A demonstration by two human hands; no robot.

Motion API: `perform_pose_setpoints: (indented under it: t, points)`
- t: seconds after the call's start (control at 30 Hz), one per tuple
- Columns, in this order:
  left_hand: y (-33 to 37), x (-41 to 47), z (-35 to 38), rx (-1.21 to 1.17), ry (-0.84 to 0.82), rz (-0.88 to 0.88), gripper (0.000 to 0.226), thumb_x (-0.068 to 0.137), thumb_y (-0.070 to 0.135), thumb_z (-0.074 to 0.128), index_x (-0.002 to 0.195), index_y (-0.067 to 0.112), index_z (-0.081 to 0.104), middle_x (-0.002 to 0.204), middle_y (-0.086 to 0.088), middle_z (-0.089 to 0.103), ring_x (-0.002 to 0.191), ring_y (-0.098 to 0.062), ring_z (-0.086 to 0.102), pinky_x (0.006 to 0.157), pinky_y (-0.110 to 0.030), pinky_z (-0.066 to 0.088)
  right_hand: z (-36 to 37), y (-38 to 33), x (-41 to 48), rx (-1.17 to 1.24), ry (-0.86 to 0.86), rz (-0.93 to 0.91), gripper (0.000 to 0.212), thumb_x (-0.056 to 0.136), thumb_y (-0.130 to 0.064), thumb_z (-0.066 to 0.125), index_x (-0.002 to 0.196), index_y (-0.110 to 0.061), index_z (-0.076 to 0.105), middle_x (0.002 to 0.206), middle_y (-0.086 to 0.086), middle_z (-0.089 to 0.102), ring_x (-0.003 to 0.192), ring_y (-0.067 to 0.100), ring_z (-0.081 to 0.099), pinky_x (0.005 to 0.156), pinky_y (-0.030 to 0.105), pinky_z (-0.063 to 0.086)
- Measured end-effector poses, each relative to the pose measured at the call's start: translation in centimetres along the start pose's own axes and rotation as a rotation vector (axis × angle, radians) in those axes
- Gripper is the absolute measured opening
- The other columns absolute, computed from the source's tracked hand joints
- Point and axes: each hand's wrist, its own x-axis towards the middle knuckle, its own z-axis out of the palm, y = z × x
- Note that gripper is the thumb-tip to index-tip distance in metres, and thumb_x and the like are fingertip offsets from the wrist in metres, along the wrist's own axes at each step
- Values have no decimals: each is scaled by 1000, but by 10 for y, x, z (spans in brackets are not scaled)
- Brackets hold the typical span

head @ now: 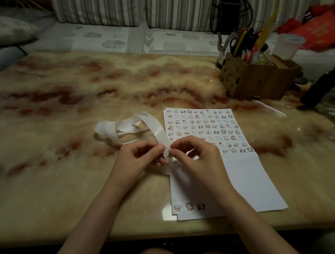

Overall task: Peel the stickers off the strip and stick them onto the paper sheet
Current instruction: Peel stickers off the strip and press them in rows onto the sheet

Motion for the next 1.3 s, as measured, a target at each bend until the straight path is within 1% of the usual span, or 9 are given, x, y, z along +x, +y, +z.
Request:
perform_pose_setpoints:
  t: [0.33, 0.63, 0.73, 0.8, 0.9, 1.03, 1.13, 1.23, 1.3]
  points:
    - [1, 0, 0, 10, 2, -13, 13, 86, 1, 59, 80, -3, 70, 64, -9, 70, 59, -11, 65, 61, -17, 53, 1, 1, 0, 12, -9, 14, 10, 82, -10, 72, 83, -20, 71, 76, -8, 70, 70, 6, 62, 67, 22, 50]
    - [1, 0, 0, -8, 21, -67, 13, 85, 1, 61, 75, 0, 68, 59, -9, 68, 49, -10, 62, 51, -18, 50, 1, 3, -2, -121, -9, -58, 7, 81, -12, 71, 79, -18, 68, 83, -9, 64, 73, 9, 57, 61, 11, 39]
    - [0, 0, -1, 3, 37, -67, 14, 85, 3, 61, 72, 0, 67, 57, -7, 65, 47, -11, 60, 48, -19, 49, 3, 7, -3, -200, -3, -127, 3, 82, -23, 67, 83, -21, 66, 88, -11, 58, 77, 10, 54, 62, 16, 41]
    - [0, 0, -2, 10, 42, -67, 15, 85, 4, 62, 72, 1, 67, 56, -7, 65, 47, -12, 59, 48, -19, 49, 3, 7, -5, -235, -10, -179, 11, 83, -32, 62, 84, -22, 65, 90, -11, 56, 79, 8, 52, 65, 20, 43]
    - [-1, 2, -3, 13, 49, -80, 16, 86, 4, 62, 71, 2, 66, 55, -6, 65, 44, -13, 57, 50, -19, 49, 0, 4, -9, -175, -45, -189, 14, 84, -32, 59, 84, -19, 65, 89, -9, 57, 82, 9, 53, 71, 19, 42]
    - [-2, 2, -2, 12, 66, -85, 17, 87, 5, 61, 70, 4, 65, 55, -7, 66, 46, -14, 58, 50, -20, 50, -15, -2, -10, 32, -79, -102, 3, 83, -15, 68, 81, -14, 67, 83, -7, 65, 78, 10, 60, 68, 18, 44]
    - [-3, 2, -1, 7, 67, -84, 17, 87, 3, 60, 71, 2, 64, 55, -7, 65, 46, -14, 58, 50, -20, 50, -37, -2, -3, 161, -50, 126, 7, 79, -10, 74, 75, -12, 68, 72, -5, 68, 63, 7, 56, 52, 18, 45]
    - [-3, 2, -2, 10, 60, -83, 16, 88, 3, 60, 73, 1, 65, 56, -9, 65, 47, -14, 58, 50, -20, 50, -67, 10, 8, 125, -25, 345, 5, 79, -10, 73, 76, -9, 69, 74, 6, 72, 52, 9, 56, 42, 19, 40]
    - [-4, 2, -2, 14, 58, -81, 16, 88, 4, 60, 72, 2, 65, 56, -8, 66, 47, -15, 58, 51, -20, 50, -85, 18, 12, 71, -16, 430, 5, 82, -8, 70, 78, -6, 69, 66, 3, 72, 43, 9, 55, 40, 20, 36]
